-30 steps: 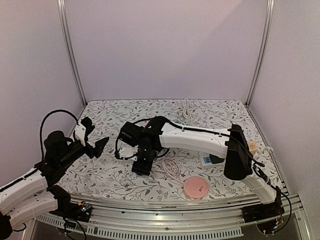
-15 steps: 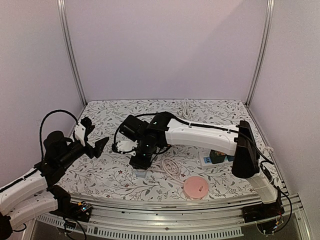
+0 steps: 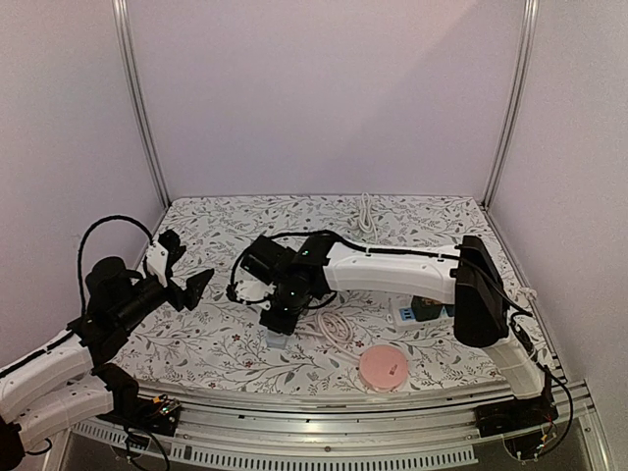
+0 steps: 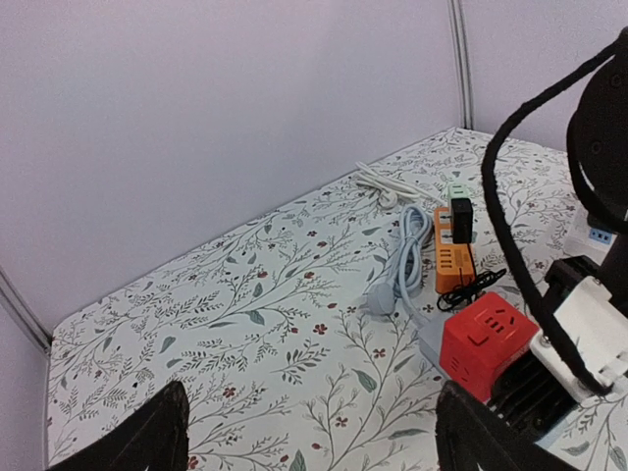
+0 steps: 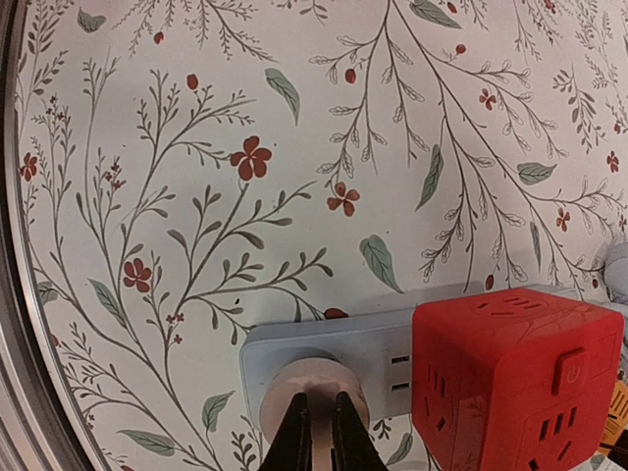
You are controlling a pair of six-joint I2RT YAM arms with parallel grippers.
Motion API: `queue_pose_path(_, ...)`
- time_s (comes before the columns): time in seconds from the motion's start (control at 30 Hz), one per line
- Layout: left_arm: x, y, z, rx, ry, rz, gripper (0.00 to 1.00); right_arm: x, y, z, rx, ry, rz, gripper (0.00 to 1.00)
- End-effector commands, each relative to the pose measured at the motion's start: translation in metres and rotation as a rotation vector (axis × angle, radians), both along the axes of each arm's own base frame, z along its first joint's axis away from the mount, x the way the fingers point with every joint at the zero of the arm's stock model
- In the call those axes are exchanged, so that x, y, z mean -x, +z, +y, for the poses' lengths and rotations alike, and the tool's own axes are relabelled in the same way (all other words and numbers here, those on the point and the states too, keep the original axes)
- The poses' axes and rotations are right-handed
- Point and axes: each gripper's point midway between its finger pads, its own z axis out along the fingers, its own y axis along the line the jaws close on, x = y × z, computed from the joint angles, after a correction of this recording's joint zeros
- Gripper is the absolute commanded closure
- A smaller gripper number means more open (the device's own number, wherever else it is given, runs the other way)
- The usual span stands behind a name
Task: Insert the plug
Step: Insert the plug into the socket.
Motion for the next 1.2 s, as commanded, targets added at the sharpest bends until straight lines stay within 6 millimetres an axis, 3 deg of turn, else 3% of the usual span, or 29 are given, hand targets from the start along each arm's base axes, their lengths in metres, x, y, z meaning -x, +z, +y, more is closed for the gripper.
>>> queue_pose_path(0.0,-0.001,-0.003,0.004,-0.004,0.012,0.002,0.15,0.013,-0.063,-0.035,0.162,-0.023,0.092,0.93)
queue_pose_path(0.2,-0.001,-0.005,0.004,-0.008,0.012,0.005,0.15,0.036,-0.101,-0.056,0.221,-0.018,0.2,0.94)
queue_pose_path(0.47,-0.002,-0.006,0.003,-0.012,0.011,0.015,0.15,0.037,-0.14,-0.087,0.319,-0.047,0.253,0.98)
queue_pose_path(0.63,-0.003,-0.007,0.003,-0.015,0.009,0.016,0.15,0.038,-0.158,-0.117,0.462,-0.021,0.192,1.0)
queue_pose_path(0.73,-0.002,-0.006,0.003,-0.017,0.009,0.014,0.15,0.044,-0.163,-0.127,0.474,-0.021,0.194,1.0)
queue_pose_path(0.97,-0.001,-0.007,0.001,-0.02,-0.004,0.014,0.15,0.046,-0.141,-0.132,0.381,-0.054,0.157,1.0)
queue_pose_path(1.07,0.0,-0.007,0.0,-0.018,-0.014,0.014,0.16,0.043,-0.145,-0.128,0.387,-0.045,0.15,1.0)
queue_pose_path(1.17,0.0,-0.006,0.0,-0.026,-0.013,0.014,0.16,0.045,-0.161,-0.132,0.417,-0.038,0.153,1.0)
